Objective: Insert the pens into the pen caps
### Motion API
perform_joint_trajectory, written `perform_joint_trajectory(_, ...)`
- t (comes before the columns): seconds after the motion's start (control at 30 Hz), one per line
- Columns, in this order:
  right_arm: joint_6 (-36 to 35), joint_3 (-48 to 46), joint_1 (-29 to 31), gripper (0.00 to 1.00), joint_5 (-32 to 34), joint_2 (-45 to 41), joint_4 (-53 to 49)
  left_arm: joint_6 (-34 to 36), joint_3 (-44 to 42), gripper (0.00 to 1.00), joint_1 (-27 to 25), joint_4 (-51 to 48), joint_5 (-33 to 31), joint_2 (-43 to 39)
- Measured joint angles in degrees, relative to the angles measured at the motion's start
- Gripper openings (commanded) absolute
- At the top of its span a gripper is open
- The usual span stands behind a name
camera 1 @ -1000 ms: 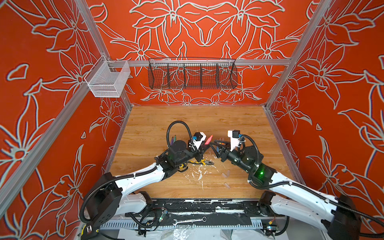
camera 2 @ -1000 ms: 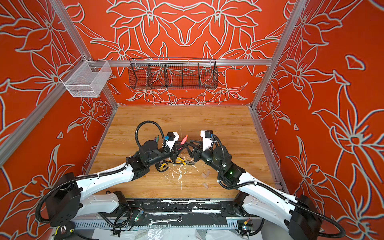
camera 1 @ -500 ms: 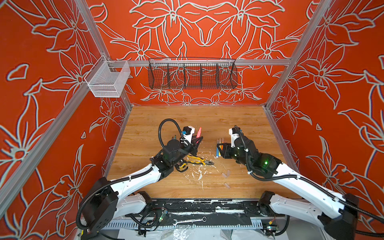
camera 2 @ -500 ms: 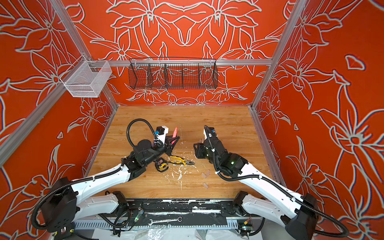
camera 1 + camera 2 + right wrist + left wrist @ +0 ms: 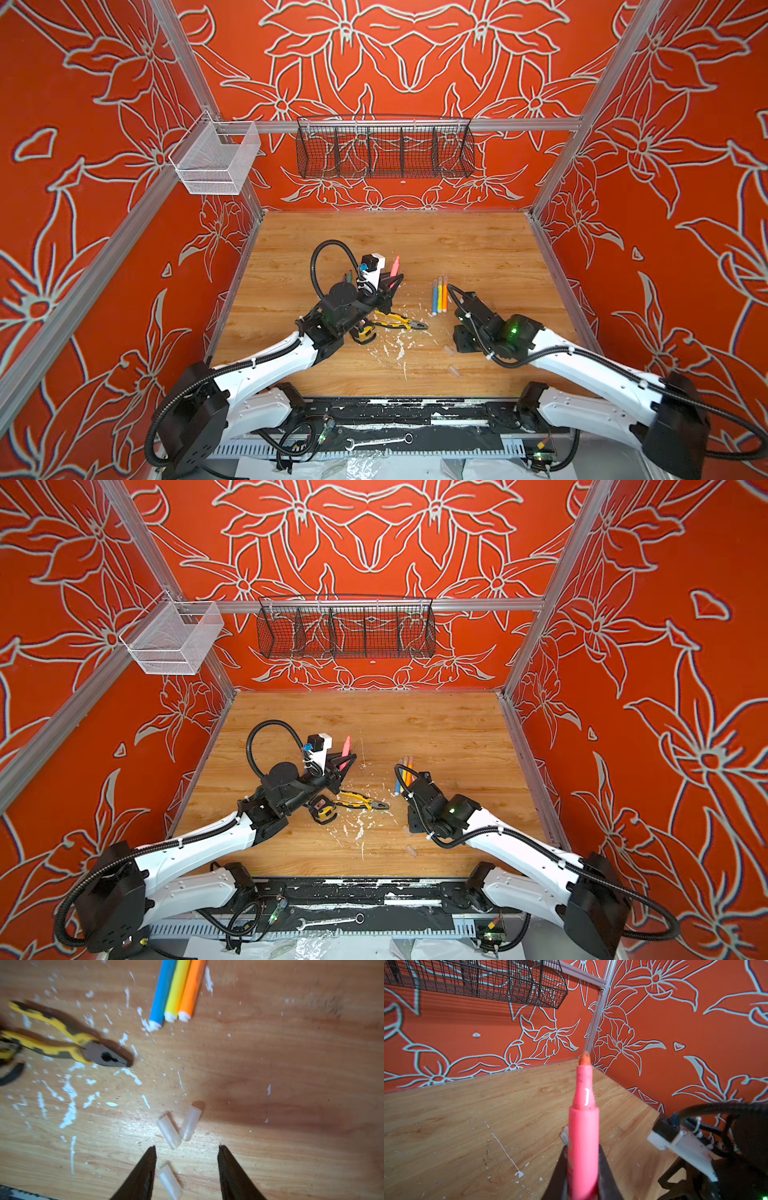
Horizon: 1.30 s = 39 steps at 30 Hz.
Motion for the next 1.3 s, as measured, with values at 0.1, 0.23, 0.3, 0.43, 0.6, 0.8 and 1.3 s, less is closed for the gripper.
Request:
perform_joint_trajectory(0.1, 0.0, 0.1, 0.0, 0.52, -0.8, 3.8, 0.2, -0.2, -0.2, 0.00, 0.0, -0.1, 0.0, -0.5)
perform_joint_trajectory(0.23, -0.1, 1.0, 0.0, 0.52, -1.4, 8.1, 0.4, -0.2, -0.2, 0.00, 0.0, -0.1, 0.3, -1.3)
perform_joint_trajectory(0.3, -0.1, 1.7, 0.0, 0.52, -1.7, 10.1, 0.4, -0.2, -0.4, 0.00, 0.0, -0.1, 0.3, -2.0)
perform_joint_trajectory(0.43, -0.2, 2.3, 0.0, 0.52, -1.7, 13.4, 0.7, -0.2, -0.5, 0.00, 0.0, -0.1, 0.3, -2.4)
perform_joint_trajectory(0.6, -0.5, 2.6, 0.0, 0.52, -1.3, 16.7, 1.0, -0.2, -0.5, 0.00, 0.0, -0.1, 0.3, -2.4)
perform_joint_trajectory(0.8, -0.9, 3.5, 0.0, 0.47, -0.3, 18.6, 1.0, -0.2, -0.5, 0.00, 0.0, -0.1, 0.3, -2.4)
perform_joint_trajectory(1.3, -1.0, 3.5, 0.0, 0.43, 0.2, 18.6, 1.3, -0.2, -1.4, 0.00, 0.0, -0.1, -0.9, -3.8)
